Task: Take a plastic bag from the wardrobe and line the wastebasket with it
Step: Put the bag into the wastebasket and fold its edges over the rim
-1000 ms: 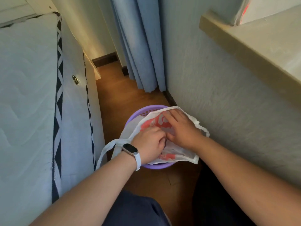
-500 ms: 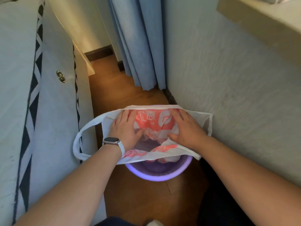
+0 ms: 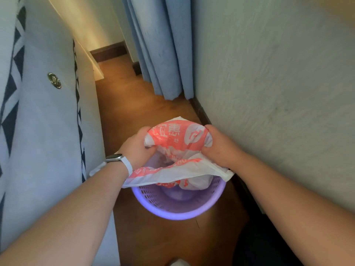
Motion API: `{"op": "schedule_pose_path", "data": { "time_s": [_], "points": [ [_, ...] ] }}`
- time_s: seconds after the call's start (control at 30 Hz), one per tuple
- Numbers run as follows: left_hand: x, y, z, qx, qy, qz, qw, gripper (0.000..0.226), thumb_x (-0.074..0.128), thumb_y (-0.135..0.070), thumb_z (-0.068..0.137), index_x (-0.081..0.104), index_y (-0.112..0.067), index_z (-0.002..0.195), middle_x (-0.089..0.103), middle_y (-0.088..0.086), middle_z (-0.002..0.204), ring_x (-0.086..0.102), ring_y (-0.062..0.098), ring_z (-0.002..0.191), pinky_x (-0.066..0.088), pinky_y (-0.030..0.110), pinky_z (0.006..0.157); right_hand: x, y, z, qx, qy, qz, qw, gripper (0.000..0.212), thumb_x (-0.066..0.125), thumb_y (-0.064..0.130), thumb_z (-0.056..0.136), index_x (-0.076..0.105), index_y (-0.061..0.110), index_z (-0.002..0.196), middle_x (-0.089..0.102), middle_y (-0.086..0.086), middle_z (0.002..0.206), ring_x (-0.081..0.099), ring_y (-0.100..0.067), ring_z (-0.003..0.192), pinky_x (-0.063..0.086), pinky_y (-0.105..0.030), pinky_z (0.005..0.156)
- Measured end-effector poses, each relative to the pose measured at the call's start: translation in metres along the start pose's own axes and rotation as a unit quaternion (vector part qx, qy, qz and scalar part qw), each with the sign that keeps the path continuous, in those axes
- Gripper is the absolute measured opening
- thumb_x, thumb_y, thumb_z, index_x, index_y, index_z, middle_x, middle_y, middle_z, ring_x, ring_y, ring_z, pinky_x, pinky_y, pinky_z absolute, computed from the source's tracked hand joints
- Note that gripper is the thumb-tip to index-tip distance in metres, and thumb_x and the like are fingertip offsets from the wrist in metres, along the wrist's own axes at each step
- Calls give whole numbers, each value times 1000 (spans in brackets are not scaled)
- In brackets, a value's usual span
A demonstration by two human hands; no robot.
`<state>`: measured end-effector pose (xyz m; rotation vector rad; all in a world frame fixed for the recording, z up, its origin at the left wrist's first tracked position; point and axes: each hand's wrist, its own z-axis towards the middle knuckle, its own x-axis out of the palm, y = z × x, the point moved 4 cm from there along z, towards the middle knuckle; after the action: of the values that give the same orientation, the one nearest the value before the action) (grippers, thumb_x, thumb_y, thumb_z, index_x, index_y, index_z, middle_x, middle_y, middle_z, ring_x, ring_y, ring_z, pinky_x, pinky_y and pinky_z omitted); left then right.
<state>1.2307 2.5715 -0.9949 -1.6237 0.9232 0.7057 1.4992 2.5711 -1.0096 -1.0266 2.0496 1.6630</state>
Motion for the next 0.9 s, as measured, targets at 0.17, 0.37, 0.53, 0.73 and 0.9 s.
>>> {"op": "schedule_pose_path", "data": {
  "time_s": [0.17, 0.37, 0.53, 0.73, 0.9],
  "points": [
    [-11, -13, -23, 27, -51, 32, 998, 69, 65, -35, 77, 34, -32, 139, 45, 3, 143, 45, 27, 129, 43, 50, 103, -8, 10, -20, -13, -17, -61, 998, 56, 61, 35, 89, 37, 26, 139, 51, -5, 134, 52, -25, 120, 46, -45, 101],
    [-21, -42, -69, 72, -59, 52, 994, 56, 66, -37, 82, 47, -25, 134, 43, 0, 143, 42, 24, 131, 38, 40, 106, -19, 47, -63, -140, -31, -140, 980, 47, 60, 38, 86, 55, 20, 130, 57, -5, 129, 51, -27, 120, 43, -43, 102],
    [-20, -47, -113, 79, 110, 81, 987, 29, 64, -47, 85, 59, -35, 111, 60, -12, 107, 55, 11, 95, 45, 24, 74, -10, 52, -103, -151, 70, -201, 965, 68, 65, 56, 83, 45, 25, 140, 49, 0, 138, 43, -21, 127, 39, -41, 105],
    [-12, -33, -127, 21, 175, 139, 975, 46, 69, -46, 81, 60, -29, 123, 64, -7, 115, 58, 14, 99, 50, 31, 86, -14, 42, -124, -137, 82, -224, 961, 17, 61, 32, 90, 68, 25, 104, 61, 5, 96, 59, -19, 91, 50, -33, 77],
    [-6, -33, -138, 41, 193, 178, 964, 40, 68, -39, 83, 60, -28, 121, 65, -5, 110, 59, 14, 93, 49, 25, 77, -20, 32, -145, -96, 121, -238, 959, 9, 58, 25, 88, 67, 24, 90, 65, 3, 90, 59, -17, 82, 51, -32, 71]
  ]
}}
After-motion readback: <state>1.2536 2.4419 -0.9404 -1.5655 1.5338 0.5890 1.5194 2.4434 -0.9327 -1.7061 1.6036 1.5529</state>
